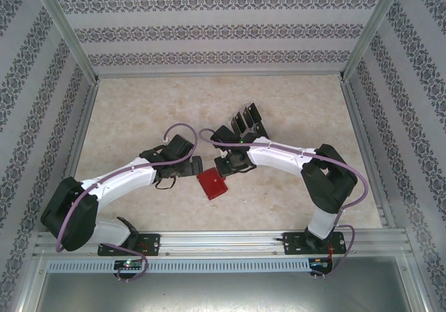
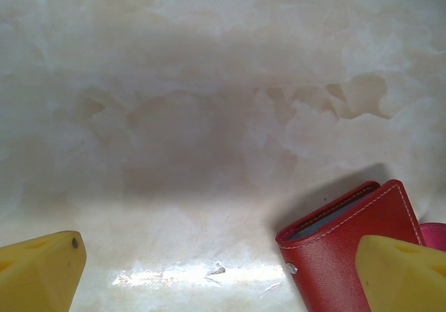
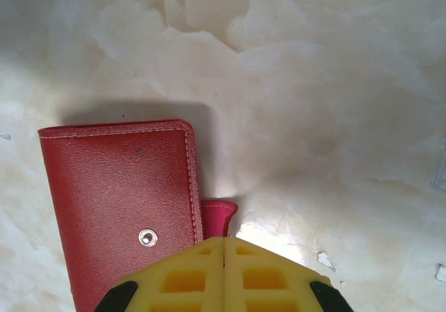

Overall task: Put the credit cards into the card holder
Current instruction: Close the button on the card holder.

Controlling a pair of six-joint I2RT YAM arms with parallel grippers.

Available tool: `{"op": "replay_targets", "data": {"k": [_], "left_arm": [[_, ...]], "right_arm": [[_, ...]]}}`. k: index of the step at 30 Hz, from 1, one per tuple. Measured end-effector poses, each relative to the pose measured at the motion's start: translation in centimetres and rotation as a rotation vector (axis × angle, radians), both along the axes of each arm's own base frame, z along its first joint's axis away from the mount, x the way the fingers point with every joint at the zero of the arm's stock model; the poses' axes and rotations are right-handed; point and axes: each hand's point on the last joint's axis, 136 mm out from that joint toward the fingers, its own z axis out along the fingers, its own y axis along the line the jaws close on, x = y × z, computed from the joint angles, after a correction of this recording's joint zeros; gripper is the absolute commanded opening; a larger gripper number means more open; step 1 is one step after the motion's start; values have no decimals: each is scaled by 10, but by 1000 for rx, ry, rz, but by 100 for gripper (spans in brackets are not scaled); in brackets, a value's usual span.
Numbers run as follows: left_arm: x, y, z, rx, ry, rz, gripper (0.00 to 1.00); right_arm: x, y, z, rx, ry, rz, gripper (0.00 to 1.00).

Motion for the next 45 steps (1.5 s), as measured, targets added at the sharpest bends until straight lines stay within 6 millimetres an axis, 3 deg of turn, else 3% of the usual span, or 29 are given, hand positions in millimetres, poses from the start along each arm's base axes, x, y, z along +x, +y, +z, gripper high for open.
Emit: {"op": "replay_targets", "data": {"k": [7, 15, 28, 45], "left_arm": [[-10, 2, -20, 48, 78, -41, 100], [-16, -3, -34, 43, 136, -67, 100], [-16, -15, -44, 32, 144, -92, 100], [-16, -15, -48, 29, 135, -80, 100]], "right_arm": [[-1, 10, 9, 69, 4, -4, 0], [-7, 14, 4, 104, 33, -12, 0], [-14, 21, 1, 135, 48, 8, 0], [-23, 29, -9, 128, 71, 36, 0]]}}
